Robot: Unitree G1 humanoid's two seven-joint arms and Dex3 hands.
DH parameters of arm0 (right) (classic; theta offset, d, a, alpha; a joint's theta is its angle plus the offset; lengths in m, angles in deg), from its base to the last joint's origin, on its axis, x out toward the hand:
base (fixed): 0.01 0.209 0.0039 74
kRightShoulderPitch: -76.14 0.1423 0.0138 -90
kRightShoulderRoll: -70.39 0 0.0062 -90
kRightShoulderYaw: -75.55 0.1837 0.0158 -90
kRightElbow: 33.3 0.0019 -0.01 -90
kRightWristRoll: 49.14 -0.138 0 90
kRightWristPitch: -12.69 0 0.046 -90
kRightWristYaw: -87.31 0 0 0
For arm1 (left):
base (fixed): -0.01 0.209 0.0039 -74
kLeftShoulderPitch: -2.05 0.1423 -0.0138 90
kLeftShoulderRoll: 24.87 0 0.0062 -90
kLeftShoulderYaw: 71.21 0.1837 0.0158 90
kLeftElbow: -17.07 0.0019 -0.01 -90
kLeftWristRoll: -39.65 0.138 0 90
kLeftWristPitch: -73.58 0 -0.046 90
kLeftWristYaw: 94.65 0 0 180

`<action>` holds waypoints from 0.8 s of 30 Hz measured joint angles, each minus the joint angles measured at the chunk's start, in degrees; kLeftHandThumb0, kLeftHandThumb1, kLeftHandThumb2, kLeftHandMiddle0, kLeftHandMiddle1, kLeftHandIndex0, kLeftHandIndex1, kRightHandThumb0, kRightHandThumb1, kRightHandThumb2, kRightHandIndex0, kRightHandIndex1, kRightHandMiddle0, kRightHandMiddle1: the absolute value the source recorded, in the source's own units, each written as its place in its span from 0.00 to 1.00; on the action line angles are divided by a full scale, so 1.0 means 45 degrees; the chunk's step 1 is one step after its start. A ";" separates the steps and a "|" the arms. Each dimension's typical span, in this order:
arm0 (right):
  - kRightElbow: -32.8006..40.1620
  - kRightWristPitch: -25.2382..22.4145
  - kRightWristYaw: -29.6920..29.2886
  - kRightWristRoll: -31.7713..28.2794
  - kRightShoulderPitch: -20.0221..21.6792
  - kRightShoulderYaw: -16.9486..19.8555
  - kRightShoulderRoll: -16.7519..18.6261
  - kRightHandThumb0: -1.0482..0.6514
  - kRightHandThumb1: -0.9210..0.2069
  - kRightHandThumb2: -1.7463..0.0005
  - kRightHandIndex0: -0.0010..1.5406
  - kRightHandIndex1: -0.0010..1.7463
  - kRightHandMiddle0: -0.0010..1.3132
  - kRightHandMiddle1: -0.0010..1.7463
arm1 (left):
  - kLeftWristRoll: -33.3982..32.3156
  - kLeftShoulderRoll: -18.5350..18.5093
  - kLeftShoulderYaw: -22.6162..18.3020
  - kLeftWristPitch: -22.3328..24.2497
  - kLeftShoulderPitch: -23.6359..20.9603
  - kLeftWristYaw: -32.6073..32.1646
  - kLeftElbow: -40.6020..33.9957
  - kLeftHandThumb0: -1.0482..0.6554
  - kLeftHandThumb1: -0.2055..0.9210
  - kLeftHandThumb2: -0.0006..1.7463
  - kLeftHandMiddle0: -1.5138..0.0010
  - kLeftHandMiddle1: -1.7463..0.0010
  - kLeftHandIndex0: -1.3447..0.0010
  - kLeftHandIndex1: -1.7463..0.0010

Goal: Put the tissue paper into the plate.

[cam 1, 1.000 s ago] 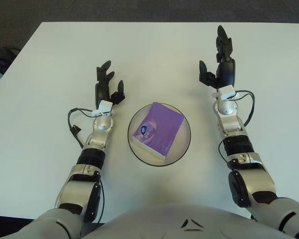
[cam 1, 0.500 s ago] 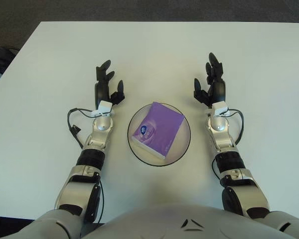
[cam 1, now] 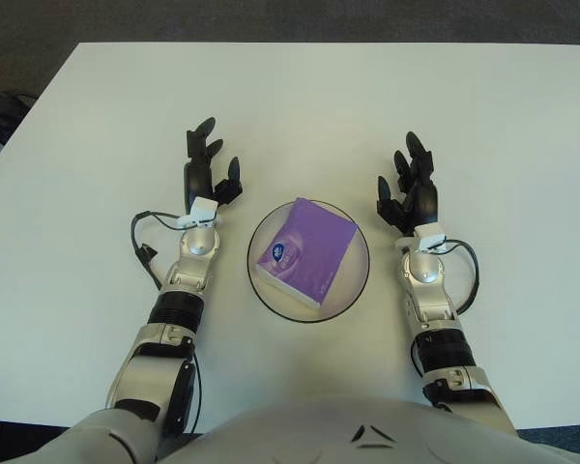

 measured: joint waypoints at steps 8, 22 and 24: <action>0.0815 -0.0673 -0.0054 0.0145 -0.0596 -0.0071 0.0119 0.27 0.00 0.72 0.23 0.06 0.00 0.28 | 0.0005 0.0007 0.0006 0.0001 0.0014 0.0002 0.0000 0.25 1.00 0.42 0.82 0.63 1.00 0.50; 0.1073 -0.1370 -0.0296 0.0566 -0.0665 -0.0122 0.0051 0.24 0.00 0.73 0.26 0.08 0.00 0.33 | 0.0005 0.0018 0.0006 0.0001 0.0023 0.0004 -0.0001 0.24 1.00 0.43 0.83 0.63 1.00 0.50; 0.1114 -0.1624 -0.0303 0.0580 -0.0651 -0.0122 0.0031 0.24 0.00 0.72 0.26 0.08 0.00 0.33 | 0.0005 0.0020 0.0006 0.0001 0.0024 0.0005 -0.0001 0.24 1.00 0.43 0.83 0.63 1.00 0.50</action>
